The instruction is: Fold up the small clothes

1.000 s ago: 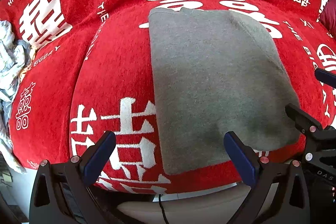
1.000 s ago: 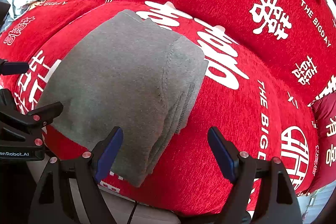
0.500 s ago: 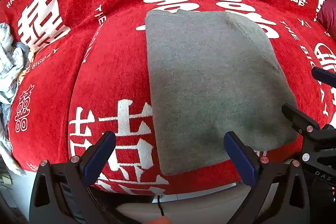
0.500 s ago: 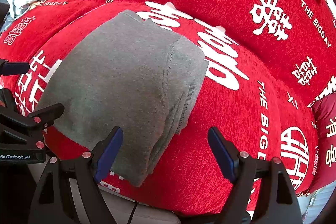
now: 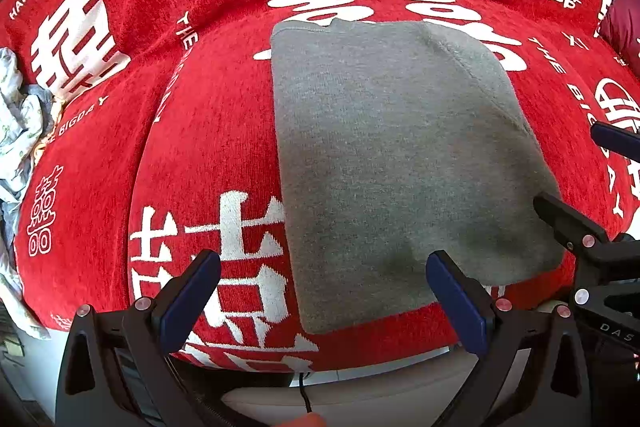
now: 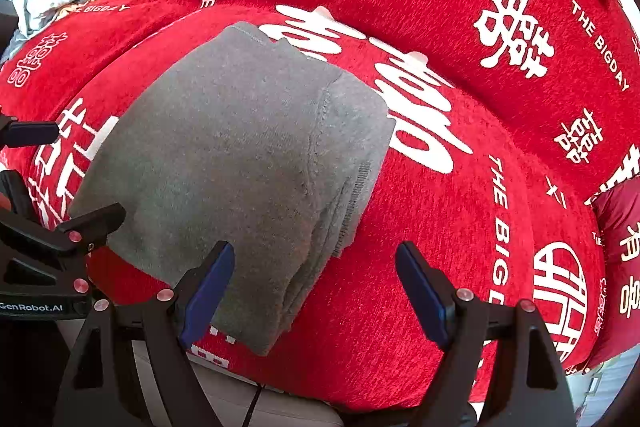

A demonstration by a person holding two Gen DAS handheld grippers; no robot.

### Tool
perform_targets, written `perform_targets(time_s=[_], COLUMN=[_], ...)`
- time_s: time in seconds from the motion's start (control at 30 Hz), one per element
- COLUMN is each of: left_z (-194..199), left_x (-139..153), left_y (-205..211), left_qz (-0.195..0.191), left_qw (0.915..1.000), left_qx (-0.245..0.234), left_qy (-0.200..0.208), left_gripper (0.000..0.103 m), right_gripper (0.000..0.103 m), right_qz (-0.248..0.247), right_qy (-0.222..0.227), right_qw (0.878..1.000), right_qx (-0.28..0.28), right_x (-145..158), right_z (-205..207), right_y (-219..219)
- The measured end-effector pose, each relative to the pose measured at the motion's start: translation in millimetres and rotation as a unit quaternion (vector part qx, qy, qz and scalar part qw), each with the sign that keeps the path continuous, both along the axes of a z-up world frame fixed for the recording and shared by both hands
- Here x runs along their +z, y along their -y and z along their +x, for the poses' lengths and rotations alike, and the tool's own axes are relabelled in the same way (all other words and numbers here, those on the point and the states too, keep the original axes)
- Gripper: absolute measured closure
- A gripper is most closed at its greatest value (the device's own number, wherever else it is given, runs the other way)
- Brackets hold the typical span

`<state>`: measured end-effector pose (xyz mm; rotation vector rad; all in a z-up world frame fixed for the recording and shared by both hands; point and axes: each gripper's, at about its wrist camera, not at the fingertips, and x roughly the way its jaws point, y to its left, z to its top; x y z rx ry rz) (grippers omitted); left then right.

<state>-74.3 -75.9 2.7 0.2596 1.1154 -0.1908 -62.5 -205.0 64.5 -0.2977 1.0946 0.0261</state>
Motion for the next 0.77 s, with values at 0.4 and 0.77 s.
perform_targets(time_s=[0.4, 0.77], left_z=[-0.9, -1.1], left_x=[-0.4, -2.0], left_y=[1.8, 3.9], left_qz=[-0.003, -0.003], left_qw=[1.0, 1.0], left_qx=[-0.008, -0.008], left_qy=[-0.003, -0.002], left_gripper=[0.0, 0.0], right_gripper=[0.018, 0.018], right_qz=[0.0, 0.0], right_qy=[0.0, -0.001], right_qw=[1.0, 1.0], right_qx=[0.001, 0.001], right_x=[0.0, -0.2], right_z=[0.3, 0.6], right_y=[-0.4, -0.6])
